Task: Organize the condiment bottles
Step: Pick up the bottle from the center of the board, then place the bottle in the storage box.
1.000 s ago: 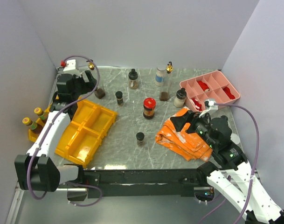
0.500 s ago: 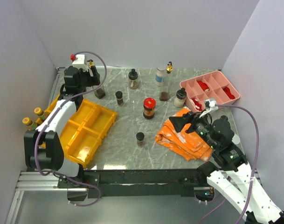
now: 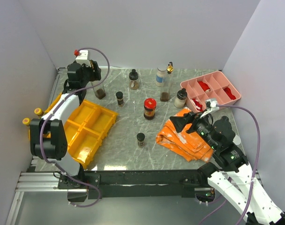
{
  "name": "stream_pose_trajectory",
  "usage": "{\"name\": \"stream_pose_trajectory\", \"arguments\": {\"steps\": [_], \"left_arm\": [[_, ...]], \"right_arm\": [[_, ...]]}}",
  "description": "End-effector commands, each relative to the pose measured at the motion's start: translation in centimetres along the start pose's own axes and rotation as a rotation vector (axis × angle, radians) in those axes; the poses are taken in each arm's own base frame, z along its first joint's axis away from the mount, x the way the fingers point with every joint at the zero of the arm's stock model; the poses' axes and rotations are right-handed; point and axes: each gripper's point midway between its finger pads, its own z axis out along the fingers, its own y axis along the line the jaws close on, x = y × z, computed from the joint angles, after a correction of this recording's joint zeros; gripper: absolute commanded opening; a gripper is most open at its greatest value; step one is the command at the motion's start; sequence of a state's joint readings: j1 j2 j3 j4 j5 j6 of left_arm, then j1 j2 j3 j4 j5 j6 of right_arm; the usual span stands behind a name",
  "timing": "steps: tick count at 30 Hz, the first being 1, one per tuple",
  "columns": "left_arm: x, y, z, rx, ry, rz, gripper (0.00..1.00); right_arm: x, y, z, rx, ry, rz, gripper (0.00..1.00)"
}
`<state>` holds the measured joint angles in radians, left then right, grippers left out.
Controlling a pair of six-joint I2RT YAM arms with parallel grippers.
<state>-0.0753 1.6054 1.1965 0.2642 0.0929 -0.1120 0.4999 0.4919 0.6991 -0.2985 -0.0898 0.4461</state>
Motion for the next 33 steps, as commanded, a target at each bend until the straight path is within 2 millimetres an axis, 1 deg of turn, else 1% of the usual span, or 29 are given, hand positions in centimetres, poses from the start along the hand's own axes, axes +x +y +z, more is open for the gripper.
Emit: {"name": "stream_pose_trajectory", "arguments": {"steps": [1,3,6,7,9,10,12,13,14,15,16,21,22,24,25,27,28,30,31,32,33], "left_arm": [[-2.9,-0.4,1.2,0.031,-0.083,0.042,0.67],[-2.9,-0.5,1.4,0.037,-0.082,0.046,0.66],[-3.0,-0.8,1.5,0.057,-0.085,0.047,0.57],[-3.2,-0.9,1.5,0.060,-0.088,0.046,0.48],[-3.4,-1.0,1.5,0.065,-0.089,0.045,0.36],[-3.8,-1.1,1.4,0.064,-0.095,0.044,0.25],[-4.8,-1.0,1.2,0.059,-0.109,0.043,0.16],[-5.4,-1.1,1.0,0.062,-0.115,0.037,0.09],[-5.5,-1.3,1.0,0.066,-0.109,0.034,0.06],[-6.3,-1.5,0.9,0.074,-0.118,0.032,0.03],[-6.7,-1.7,0.8,0.080,-0.121,0.022,0.01],[-8.7,-2.2,-0.1,0.085,-0.152,-0.019,0.01],[-9.6,-2.1,-0.7,0.075,-0.173,-0.024,0.01],[-10.4,-2.0,-1.3,0.059,-0.192,-0.028,0.01],[-11.3,-1.8,-2.0,0.044,-0.213,-0.030,0.01],[-11.9,-1.6,-2.6,0.030,-0.222,-0.026,0.01],[-12.9,-1.5,-3.4,0.014,-0.242,-0.025,0.01],[-13.5,-1.2,-4.3,-0.005,-0.254,-0.027,0.01],[-14.4,-1.1,-5.2,-0.021,-0.272,-0.028,0.01],[-14.7,-0.6,-5.8,-0.053,-0.283,-0.034,0.01],[-14.8,-0.6,-6.3,-0.056,-0.286,-0.034,0.01]], "right_arm": [[-1.2,0.2,0.3,-0.003,-0.048,-0.027,1.00],[-1.4,0.2,0.3,0.000,-0.052,-0.029,1.00],[-1.5,0.1,0.3,0.002,-0.055,-0.033,1.00],[-1.5,0.1,0.3,0.005,-0.057,-0.033,1.00],[-1.4,0.0,0.3,0.007,-0.056,-0.035,1.00],[-1.4,0.0,0.3,0.008,-0.057,-0.036,1.00],[-1.5,-0.1,0.2,0.012,-0.057,-0.041,1.00],[-1.5,-0.1,0.2,0.016,-0.059,-0.042,1.00],[-1.6,-0.2,0.2,0.018,-0.058,-0.043,1.00],[-1.6,-0.1,0.1,0.018,-0.059,-0.047,1.00],[-1.7,-0.1,0.0,0.018,-0.061,-0.048,1.00],[-2.3,0.2,-0.3,0.016,-0.070,-0.047,1.00],[-2.4,0.3,-0.4,0.012,-0.075,-0.047,1.00],[-2.5,0.4,-0.5,0.010,-0.078,-0.044,1.00],[-2.6,0.4,-0.5,0.010,-0.081,-0.044,1.00],[-2.7,0.4,-0.6,0.009,-0.083,-0.040,1.00],[-2.7,0.4,-0.7,0.010,-0.083,-0.038,1.00],[-2.8,0.5,-0.7,0.008,-0.091,-0.032,1.00],[-2.9,0.6,-0.8,0.003,-0.095,-0.029,1.00],[-2.7,0.5,-0.8,0.002,-0.092,-0.028,1.00],[-2.7,0.6,-0.8,0.000,-0.094,-0.025,1.00]]}}
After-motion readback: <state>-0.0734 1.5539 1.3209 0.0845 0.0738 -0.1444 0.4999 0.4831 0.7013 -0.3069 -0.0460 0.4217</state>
